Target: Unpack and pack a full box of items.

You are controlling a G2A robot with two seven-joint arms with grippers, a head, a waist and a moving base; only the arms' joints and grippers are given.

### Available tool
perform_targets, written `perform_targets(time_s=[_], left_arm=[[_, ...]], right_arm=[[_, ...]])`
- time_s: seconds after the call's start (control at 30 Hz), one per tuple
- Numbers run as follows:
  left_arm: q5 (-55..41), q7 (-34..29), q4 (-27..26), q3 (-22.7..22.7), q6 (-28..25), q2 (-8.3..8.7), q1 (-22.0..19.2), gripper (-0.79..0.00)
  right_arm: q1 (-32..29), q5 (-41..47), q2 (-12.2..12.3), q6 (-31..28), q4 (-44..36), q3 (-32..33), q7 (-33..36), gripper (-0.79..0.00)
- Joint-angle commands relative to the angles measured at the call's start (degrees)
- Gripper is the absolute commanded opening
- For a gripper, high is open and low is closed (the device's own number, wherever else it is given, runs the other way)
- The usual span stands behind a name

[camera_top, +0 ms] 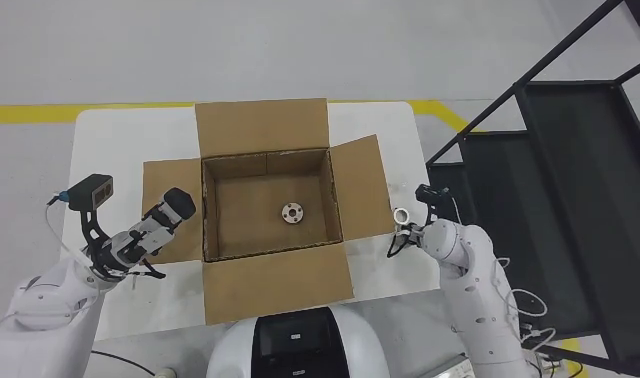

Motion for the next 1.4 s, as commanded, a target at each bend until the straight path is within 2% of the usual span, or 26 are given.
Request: perform_targets(time_s=[0.0, 0.17, 0.23, 0.47, 0.6, 0.7, 0.9, 1.03, 1.2, 1.37], left_arm=[[0.00, 0.00, 0.00, 0.00, 0.00, 0.00, 0.00, 0.000], [0.00, 0.00, 0.00, 0.00, 0.00, 0.00, 0.00, 0.000], [0.00, 0.00, 0.00, 0.00, 0.00, 0.00, 0.00, 0.000], [0.00, 0.00, 0.00, 0.00, 0.00, 0.00, 0.00, 0.000], [0.00, 0.00, 0.00, 0.00, 0.00, 0.00, 0.00, 0.000], [0.00, 0.00, 0.00, 0.00, 0.00, 0.00, 0.00, 0.000], [0.00, 0.00, 0.00, 0.00, 0.00, 0.00, 0.00, 0.000], [0.00, 0.00, 0.00, 0.00, 0.00, 0.00, 0.00, 0.000], [0.00, 0.00, 0.00, 0.00, 0.00, 0.00, 0.00, 0.000], [0.00, 0.00, 0.00, 0.00, 0.00, 0.00, 0.00, 0.000]], right_arm=[[0.47, -0.13, -0.03, 0.43, 1.17, -0.56, -0.09, -0.785], [1.48, 1.30, -0.17, 0.96, 3.09, -1.59, -1.40, -0.770], [1.54, 1.89, -0.20, 1.34, 3.21, -1.73, -1.85, 0.000], [-2.30, 2.78, 0.00, 2.38, -2.03, -0.55, -3.62, 0.000], [-6.24, 2.82, 0.12, 3.68, -8.90, 0.67, -4.71, 0.000], [-10.44, 3.50, 0.07, 5.62, -16.48, 2.20, -7.95, 0.000], [-19.15, 4.71, -0.50, 9.53, -31.55, 3.51, -21.07, 0.000], [-23.47, 3.80, -0.66, 4.89, -37.59, 1.12, -31.16, 0.000], [-21.02, -4.45, -0.48, -2.17, -37.59, -7.17, -36.00, 0.000], [-13.42, -13.47, -0.60, -7.73, -37.59, -18.38, -31.63, 0.000]])
